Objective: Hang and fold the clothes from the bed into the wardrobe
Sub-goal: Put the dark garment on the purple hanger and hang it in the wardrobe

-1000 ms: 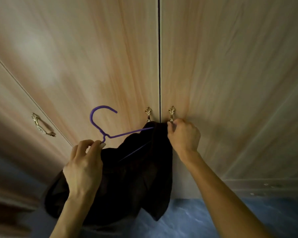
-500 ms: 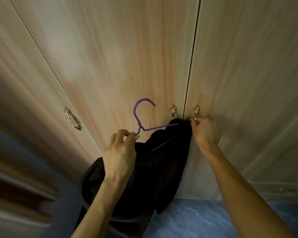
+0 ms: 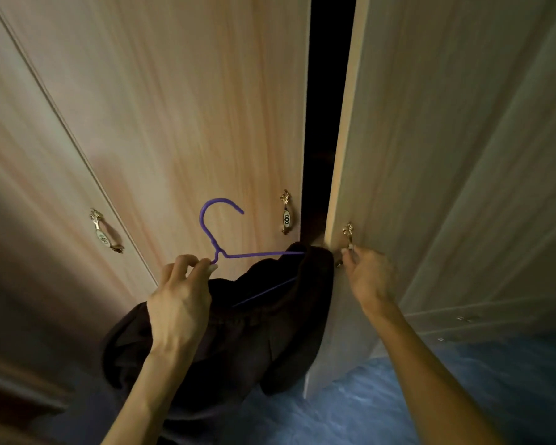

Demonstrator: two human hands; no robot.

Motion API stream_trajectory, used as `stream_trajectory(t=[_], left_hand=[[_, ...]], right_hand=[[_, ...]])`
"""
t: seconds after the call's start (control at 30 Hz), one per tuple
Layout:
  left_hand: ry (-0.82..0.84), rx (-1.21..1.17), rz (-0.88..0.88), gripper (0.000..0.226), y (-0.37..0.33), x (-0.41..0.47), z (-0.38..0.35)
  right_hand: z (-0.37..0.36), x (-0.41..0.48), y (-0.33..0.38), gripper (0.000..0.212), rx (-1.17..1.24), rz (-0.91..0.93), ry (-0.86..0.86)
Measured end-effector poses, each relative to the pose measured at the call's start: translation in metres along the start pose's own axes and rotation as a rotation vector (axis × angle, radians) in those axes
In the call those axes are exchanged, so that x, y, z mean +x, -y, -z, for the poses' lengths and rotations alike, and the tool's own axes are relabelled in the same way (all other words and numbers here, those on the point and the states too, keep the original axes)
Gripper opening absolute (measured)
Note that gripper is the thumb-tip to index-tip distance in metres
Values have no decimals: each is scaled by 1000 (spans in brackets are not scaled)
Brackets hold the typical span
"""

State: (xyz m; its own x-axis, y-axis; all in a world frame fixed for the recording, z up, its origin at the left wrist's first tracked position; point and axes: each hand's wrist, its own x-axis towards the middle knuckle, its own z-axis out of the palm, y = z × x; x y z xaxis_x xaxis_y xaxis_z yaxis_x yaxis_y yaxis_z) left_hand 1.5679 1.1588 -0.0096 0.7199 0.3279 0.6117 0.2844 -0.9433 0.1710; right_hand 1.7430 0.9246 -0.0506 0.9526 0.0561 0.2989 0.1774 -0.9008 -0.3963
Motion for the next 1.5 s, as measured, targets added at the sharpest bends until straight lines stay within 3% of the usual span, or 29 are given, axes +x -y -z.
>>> stream_trajectory(t=[0.23, 0.47, 0.57, 0.67, 0.77, 0.87, 0.93, 1.1, 1.27, 1.37, 1.5], left_hand=[[-61, -97, -135, 9, -20, -26, 6], [-13, -191, -292, 36, -79, -53, 21], [16, -175, -307, 37, -106, -60, 23], [36, -158, -318, 24, -130, -66, 19], [66, -162, -315, 14, -152, -74, 20], [88, -156, -295, 24, -171, -81, 23], [98, -139, -266, 25, -177, -85, 25], [113, -114, -252, 22, -186, -93, 29], [2, -154, -315, 7, -213, -97, 39], [-18, -160, -337, 25, -226, -99, 44], [-47, -171, -328, 13, -237, -102, 48]], right_hand=[[39, -52, -54, 28, 23, -75, 12], [79, -90, -108, 30, -12, -242, 31], [106, -96, -132, 29, 63, -251, 121], [134, -101, -146, 29, 209, -199, 288], [146, -100, -157, 70, 201, -233, 355], [143, -94, -158, 120, 74, -295, 185], [137, -91, -157, 132, -4, -222, -25], [138, -98, -165, 129, -65, -124, -211], [150, -103, -184, 124, -76, -130, -247], [158, -107, -200, 120, -103, -167, -259], [172, -112, -224, 113, -134, -215, -275]])
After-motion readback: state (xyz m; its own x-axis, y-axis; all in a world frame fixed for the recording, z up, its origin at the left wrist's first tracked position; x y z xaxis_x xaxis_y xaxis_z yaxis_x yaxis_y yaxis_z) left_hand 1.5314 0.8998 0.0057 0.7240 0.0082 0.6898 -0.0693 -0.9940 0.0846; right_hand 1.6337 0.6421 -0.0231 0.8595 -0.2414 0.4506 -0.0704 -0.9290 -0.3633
